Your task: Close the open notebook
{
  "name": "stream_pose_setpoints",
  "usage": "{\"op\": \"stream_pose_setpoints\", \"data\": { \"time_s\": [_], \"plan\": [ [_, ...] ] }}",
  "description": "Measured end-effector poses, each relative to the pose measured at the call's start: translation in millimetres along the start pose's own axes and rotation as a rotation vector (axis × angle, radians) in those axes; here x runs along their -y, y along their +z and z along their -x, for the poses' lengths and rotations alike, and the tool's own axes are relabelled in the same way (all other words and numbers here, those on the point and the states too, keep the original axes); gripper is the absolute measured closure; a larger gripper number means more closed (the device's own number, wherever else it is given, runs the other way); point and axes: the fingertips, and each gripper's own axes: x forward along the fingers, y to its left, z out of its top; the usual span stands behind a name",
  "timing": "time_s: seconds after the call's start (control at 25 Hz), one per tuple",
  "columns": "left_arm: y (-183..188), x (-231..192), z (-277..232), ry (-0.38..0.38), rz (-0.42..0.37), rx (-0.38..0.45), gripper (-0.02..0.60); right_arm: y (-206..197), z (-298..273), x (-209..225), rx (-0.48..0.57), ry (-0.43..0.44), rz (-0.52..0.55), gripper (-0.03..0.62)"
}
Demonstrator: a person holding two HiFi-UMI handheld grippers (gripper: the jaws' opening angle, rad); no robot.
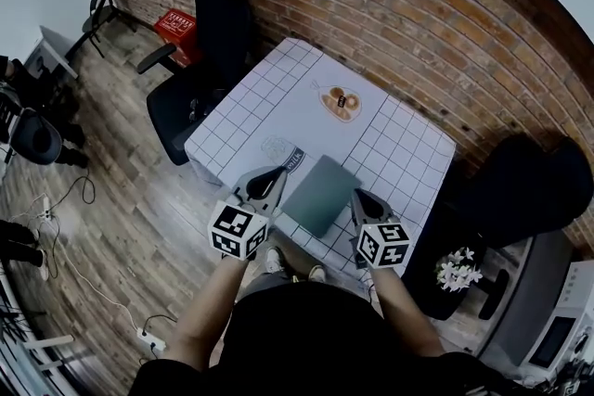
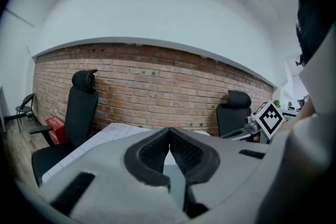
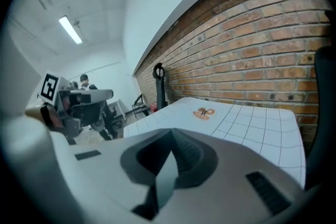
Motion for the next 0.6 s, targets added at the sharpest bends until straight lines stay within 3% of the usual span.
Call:
{"op": "stream_pose_setpoints", "data": {
  "time_s": [0.24,0.6],
  "plan": [
    [63.0,-16.2,29.6,0.040,-0.065,0.143,0.557,63.3,14.9,0.7,0.138,-0.010,-0.034,0.580],
    [133.8,-31.1,77.0,0.117,-0.138,0.321,0.557,127.9,50.6,-18.9,0.300,0.010,0.050,0.580]
  ]
}}
